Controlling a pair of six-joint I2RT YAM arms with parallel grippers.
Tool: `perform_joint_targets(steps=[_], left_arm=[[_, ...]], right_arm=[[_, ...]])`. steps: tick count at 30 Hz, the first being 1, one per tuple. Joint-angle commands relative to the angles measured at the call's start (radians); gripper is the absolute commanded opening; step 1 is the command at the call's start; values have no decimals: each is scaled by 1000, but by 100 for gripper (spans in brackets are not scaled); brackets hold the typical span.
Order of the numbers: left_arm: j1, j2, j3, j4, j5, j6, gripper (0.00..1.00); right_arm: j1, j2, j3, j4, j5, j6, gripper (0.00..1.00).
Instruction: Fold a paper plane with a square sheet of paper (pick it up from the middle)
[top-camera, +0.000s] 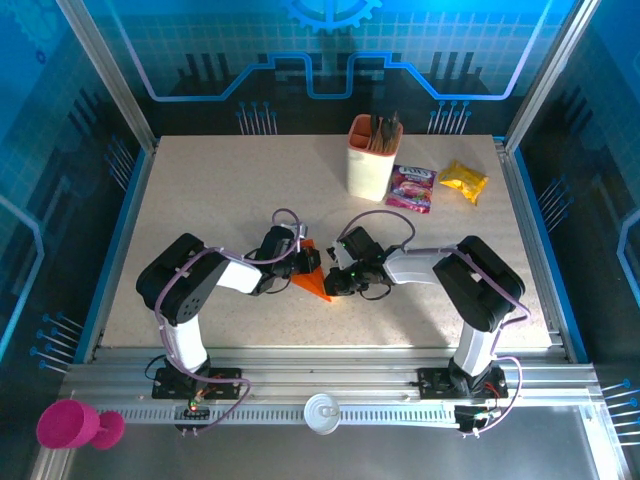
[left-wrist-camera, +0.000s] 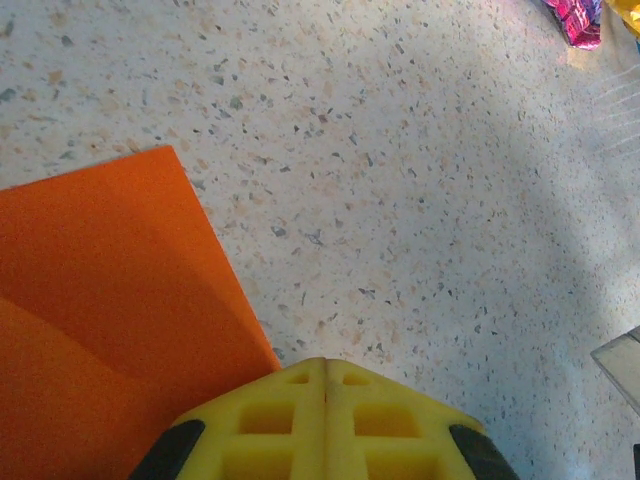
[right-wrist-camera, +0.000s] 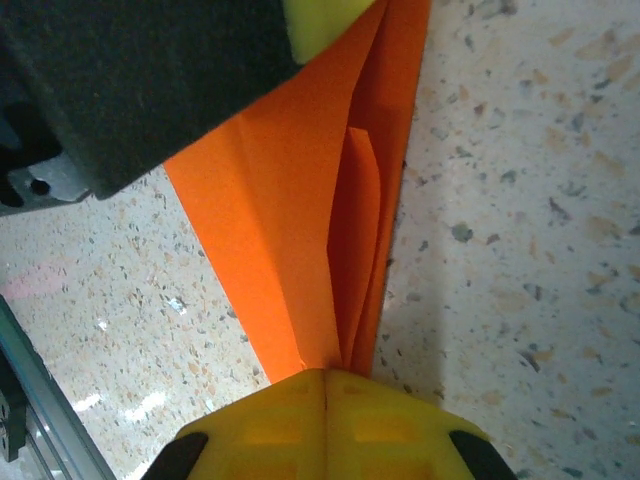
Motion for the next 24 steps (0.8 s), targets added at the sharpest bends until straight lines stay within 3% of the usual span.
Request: perform_joint_targets(steps=[1, 7, 11, 17, 21, 22, 24], left_arm=[[7, 58, -23, -220, -48, 1, 0], [7, -49, 56, -339, -7, -10, 3], [7, -127, 89, -418, 13, -56, 26], [5, -258, 31, -443, 21, -143, 43], [-5, -357, -19, -468, -3, -203, 42], [-12, -374, -27, -469, -1, -224, 36], [-35, -399, -39, -483, -13, -269, 16]], right_arm=[[3, 21, -35, -37, 31, -11, 0], [3, 35, -41, -74, 65, -5, 0], [2, 49, -40, -82, 71, -2, 0], [3, 54, -43, -91, 77, -4, 0], [4, 56, -43, -103, 85, -8, 0], [5, 57, -41, -110, 91, -10, 0], [7, 56, -38, -127, 105, -15, 0]])
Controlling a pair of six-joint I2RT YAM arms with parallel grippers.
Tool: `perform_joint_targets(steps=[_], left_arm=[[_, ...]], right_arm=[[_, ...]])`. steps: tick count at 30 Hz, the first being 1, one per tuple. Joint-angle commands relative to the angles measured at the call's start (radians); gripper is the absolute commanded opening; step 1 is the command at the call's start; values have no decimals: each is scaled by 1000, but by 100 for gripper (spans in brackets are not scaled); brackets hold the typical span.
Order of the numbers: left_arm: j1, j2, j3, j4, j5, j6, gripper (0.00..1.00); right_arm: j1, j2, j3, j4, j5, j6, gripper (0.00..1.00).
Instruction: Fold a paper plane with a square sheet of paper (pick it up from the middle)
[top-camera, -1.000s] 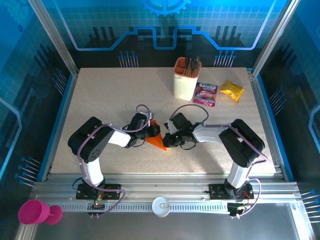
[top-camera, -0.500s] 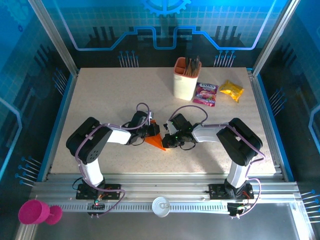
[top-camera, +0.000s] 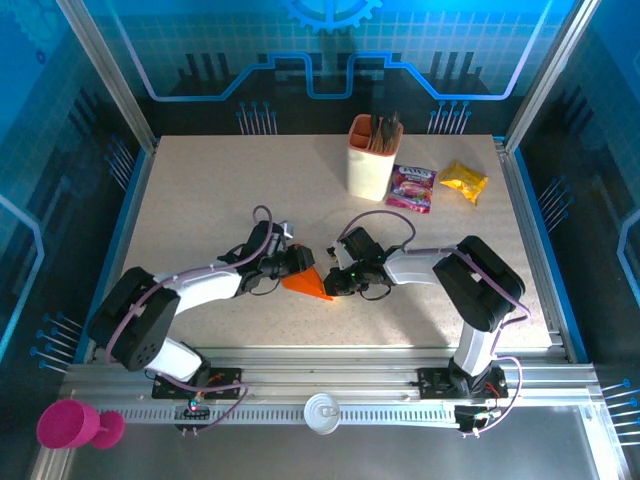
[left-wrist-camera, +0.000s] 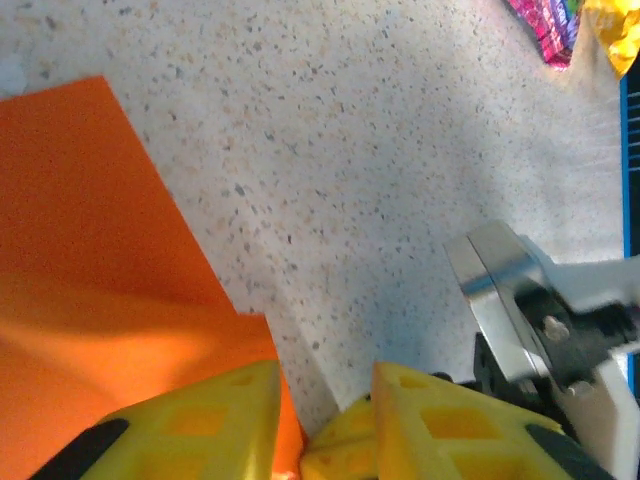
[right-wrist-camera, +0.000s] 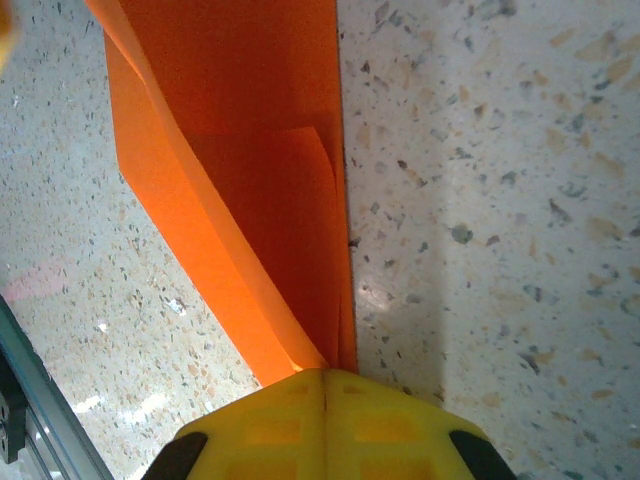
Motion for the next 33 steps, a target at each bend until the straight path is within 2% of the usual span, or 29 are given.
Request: perform_joint_targets(steps=[1, 2, 6, 14, 27, 33], left_arm=[[-38, -41, -24, -65, -24, -97, 5], [-50, -44, -24, -75, -34, -121, 0], [-86, -29, -25, -86, -66, -205, 0], [-135, 22, -20, -86, -90, -278, 0], [-148, 116, -39, 17, -80, -374, 0], [-146, 152, -14, 8, -97, -392, 0]], right_arm=[[8, 55, -30, -140, 106, -15, 0], [11, 57, -27, -150, 115, -18, 0], [20, 66, -7, -199, 155, -26, 0], [49, 79, 19, -272, 213, -29, 0], [69, 93, 68, -322, 234, -30, 0], [89, 100, 79, -355, 265, -42, 0]])
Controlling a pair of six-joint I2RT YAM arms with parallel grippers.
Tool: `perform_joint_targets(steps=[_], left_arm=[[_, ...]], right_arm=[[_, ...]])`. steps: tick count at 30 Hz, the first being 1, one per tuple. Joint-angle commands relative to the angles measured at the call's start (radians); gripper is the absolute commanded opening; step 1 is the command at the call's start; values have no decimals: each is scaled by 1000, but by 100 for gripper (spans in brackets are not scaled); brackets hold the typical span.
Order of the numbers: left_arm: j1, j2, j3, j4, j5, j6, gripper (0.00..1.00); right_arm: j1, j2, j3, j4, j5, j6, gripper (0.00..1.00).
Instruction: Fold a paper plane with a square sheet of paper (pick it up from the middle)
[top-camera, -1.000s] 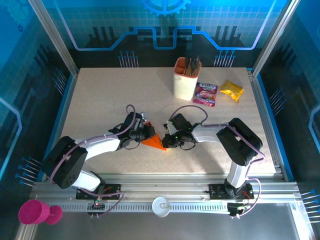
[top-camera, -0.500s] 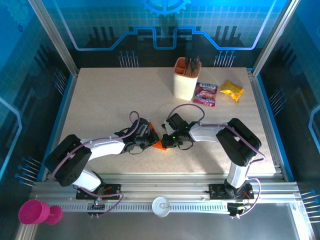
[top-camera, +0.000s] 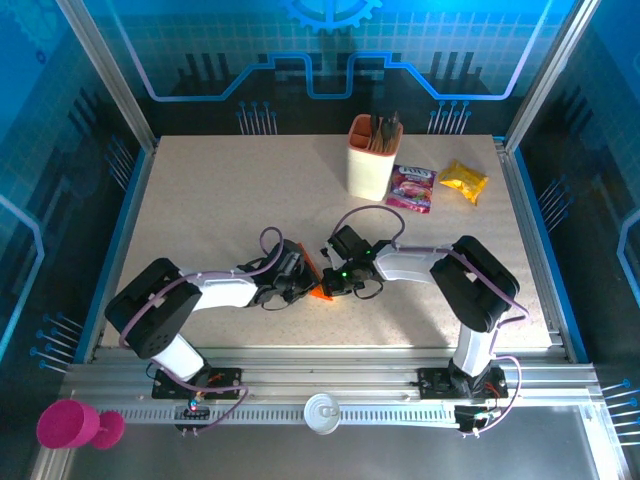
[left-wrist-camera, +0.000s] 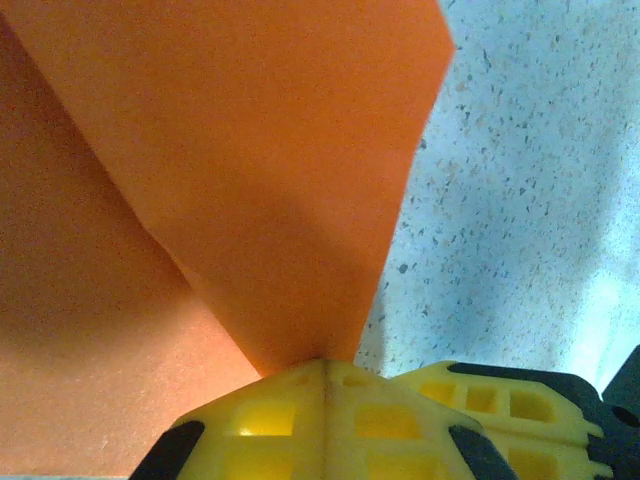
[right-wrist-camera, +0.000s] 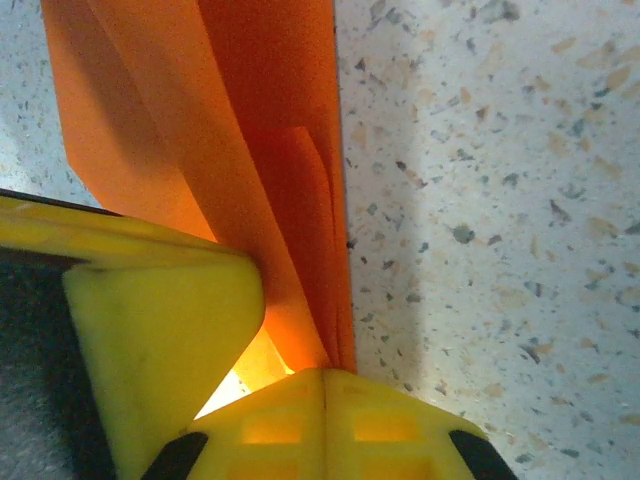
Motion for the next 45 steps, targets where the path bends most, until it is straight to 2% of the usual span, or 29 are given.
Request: perform_joint_targets(steps=[1, 7, 19, 45], left_arm=[[-5, 32, 10, -6, -27, -28, 0], [20, 44, 16, -69, -67, -45, 0], [111, 71, 43, -118, -70, -30, 0], [318, 153, 129, -234, -129, 87, 0]], right_arm=[[31, 81, -36, -161, 119, -29, 0], [51, 96, -30, -193, 152, -49, 0], [83, 134, -31, -233, 198, -88, 0], [105, 190, -53, -248, 212, -131, 0]])
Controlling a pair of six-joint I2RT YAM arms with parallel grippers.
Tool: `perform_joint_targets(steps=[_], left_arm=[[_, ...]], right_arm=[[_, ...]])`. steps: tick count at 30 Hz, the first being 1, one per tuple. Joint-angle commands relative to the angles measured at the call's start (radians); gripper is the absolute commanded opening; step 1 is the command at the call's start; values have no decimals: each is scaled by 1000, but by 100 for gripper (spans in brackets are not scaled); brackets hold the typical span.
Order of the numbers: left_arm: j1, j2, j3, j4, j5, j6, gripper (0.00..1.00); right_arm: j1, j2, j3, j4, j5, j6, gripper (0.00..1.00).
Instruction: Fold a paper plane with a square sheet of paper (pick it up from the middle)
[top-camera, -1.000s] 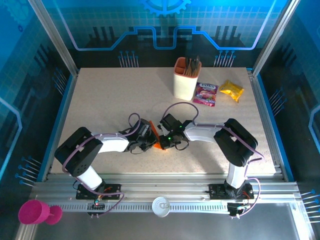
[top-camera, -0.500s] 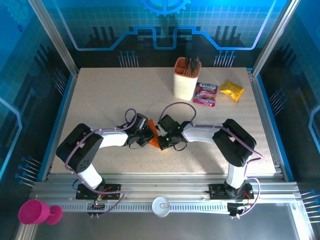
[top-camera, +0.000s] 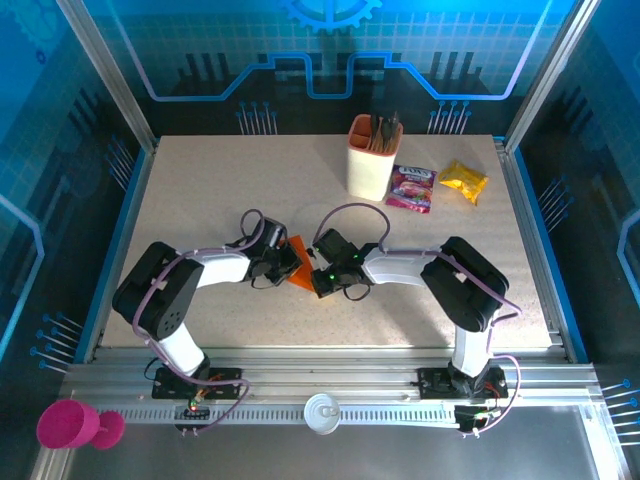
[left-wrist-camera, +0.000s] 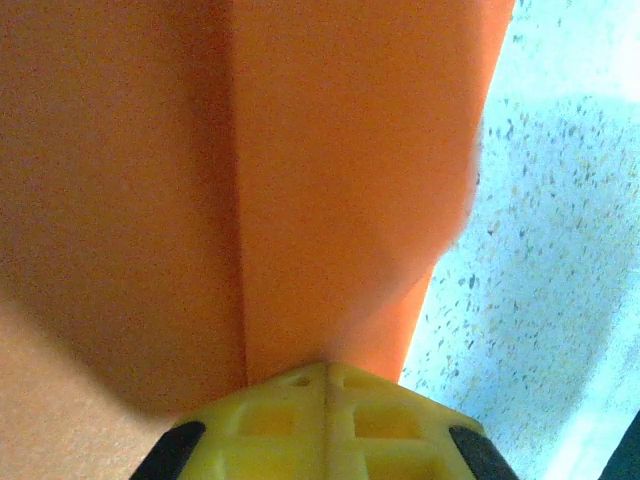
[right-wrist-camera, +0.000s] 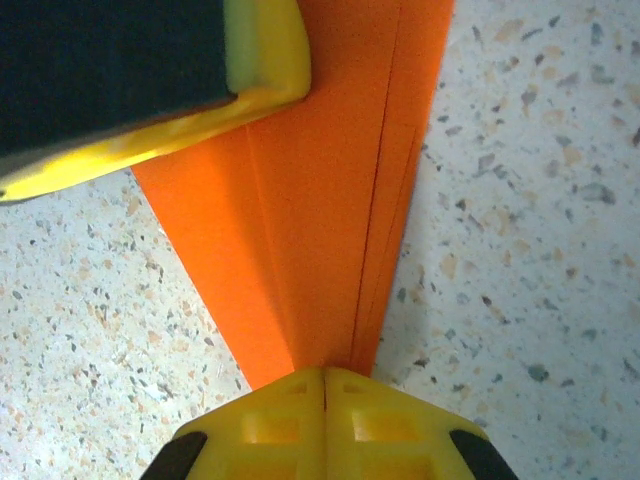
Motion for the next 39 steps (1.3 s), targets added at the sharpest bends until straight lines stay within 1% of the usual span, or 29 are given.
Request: perform_joint_targets(steps=[1, 9, 19, 26, 30, 39], left_arm=[[81, 60, 8, -107, -190, 45, 0], [136, 96, 47, -125, -203, 80, 0], [205, 95, 90, -151, -206, 135, 0], [256, 131, 146, -176, -216, 174, 0], [282, 153, 171, -171, -219, 177, 0], [307, 171, 253, -265, -265, 147, 0]], right_arm=[[28, 137, -94, -300, 53, -25, 0], [40, 161, -87, -312, 52, -36, 0], [43, 174, -96, -330, 57, -47, 0], [45, 173, -97, -335, 56, -45, 0], [48, 173, -96, -339, 54, -44, 0], [52, 168, -93, -342, 49, -46, 0]])
